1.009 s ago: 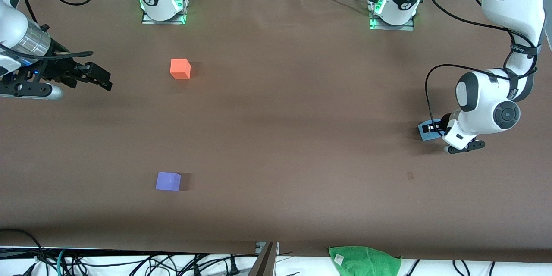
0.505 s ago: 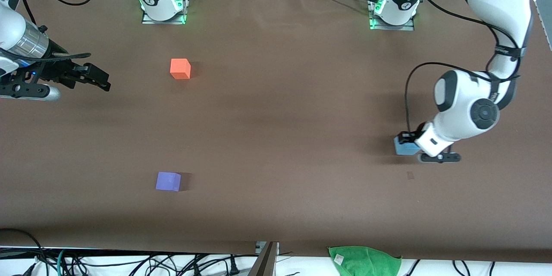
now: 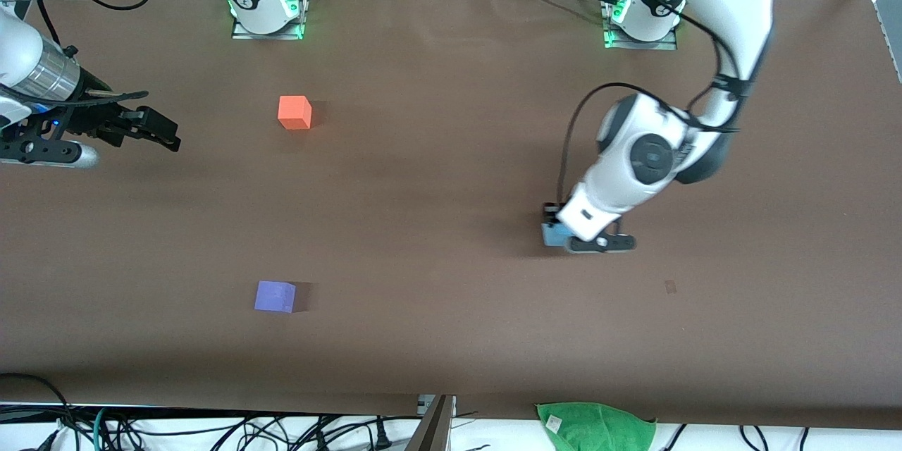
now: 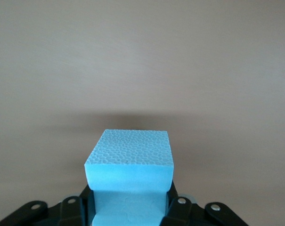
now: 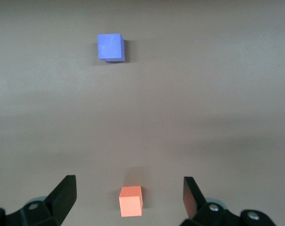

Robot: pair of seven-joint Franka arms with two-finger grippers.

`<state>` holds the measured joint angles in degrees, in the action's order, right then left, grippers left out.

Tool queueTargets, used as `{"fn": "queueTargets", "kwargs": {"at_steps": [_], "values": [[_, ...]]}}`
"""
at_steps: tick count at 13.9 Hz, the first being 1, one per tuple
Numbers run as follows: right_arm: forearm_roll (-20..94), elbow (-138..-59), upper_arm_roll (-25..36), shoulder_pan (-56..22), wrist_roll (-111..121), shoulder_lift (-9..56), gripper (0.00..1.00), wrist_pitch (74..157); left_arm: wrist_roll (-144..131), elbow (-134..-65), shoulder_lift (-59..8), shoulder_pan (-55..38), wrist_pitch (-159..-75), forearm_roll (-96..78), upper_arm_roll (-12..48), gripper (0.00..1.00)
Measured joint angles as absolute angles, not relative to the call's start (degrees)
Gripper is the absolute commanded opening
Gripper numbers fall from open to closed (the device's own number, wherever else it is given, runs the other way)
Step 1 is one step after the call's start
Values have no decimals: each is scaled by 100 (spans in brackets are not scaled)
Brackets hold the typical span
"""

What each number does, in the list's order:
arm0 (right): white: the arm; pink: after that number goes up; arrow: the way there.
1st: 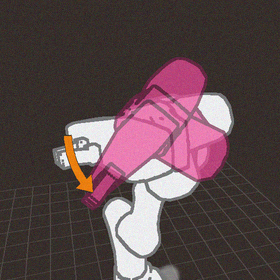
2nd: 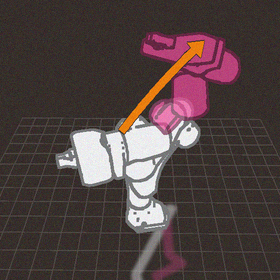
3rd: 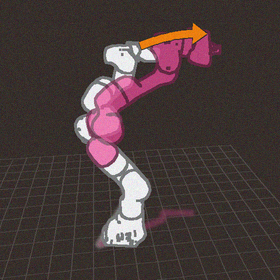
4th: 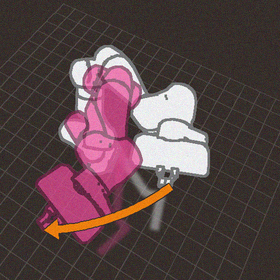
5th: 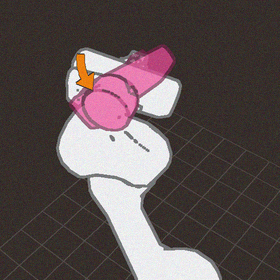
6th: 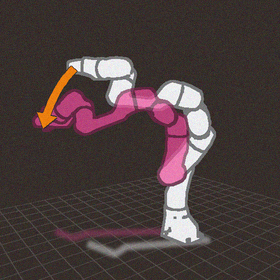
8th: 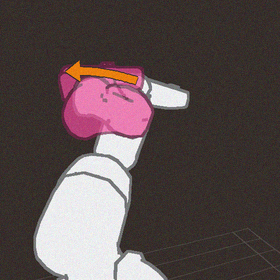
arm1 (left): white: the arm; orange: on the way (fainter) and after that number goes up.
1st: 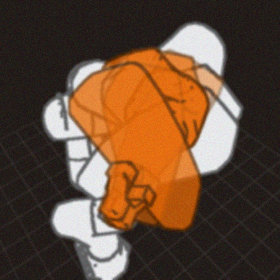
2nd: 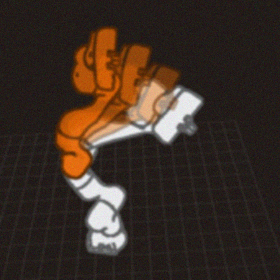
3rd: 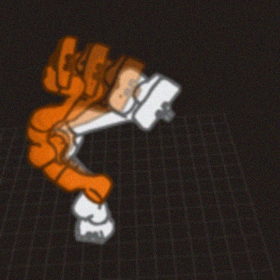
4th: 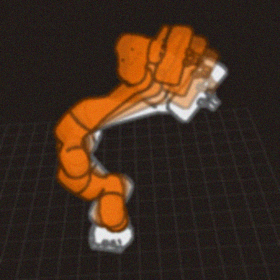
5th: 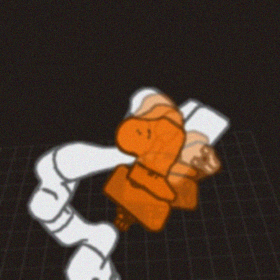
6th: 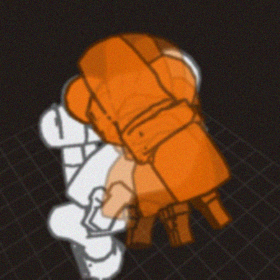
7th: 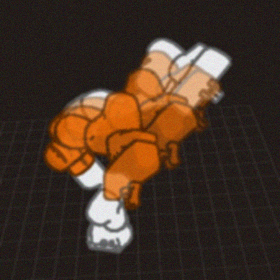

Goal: Place blue block between orange and purple blocks
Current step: 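Carry the light-blue cube with the left gripper toward the table middle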

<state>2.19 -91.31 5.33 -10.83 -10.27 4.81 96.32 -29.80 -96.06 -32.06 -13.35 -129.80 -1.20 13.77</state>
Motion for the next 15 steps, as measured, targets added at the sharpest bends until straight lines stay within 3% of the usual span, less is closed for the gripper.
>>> {"fn": "queueTargets", "kwargs": {"at_steps": [9, 10, 11, 12, 15], "values": [[219, -9129, 527, -1086, -1028, 616, 100, 9668, -4359, -8812, -4360, -2461, -13022, -120, 1341, 47], [219, -9130, 525, -1087, -1026, 654, 100, 9667, -4383, -8781, -4432, -2488, -13024, -120, 1341, 61], [219, -9132, 519, -1090, -1022, 719, 100, 9665, -4417, -8741, -4464, -2496, -13021, -120, 1339, 94], [219, -9132, 504, -1094, -1021, 808, 100, 9666, -4485, -8719, -4473, -2499, -13013, -120, 1339, 100], [219, -9129, 483, -1105, -1019, 970, 100, 9667, -4684, -8523, -4495, -2517, -12997, -120, 1337, 100]]}}
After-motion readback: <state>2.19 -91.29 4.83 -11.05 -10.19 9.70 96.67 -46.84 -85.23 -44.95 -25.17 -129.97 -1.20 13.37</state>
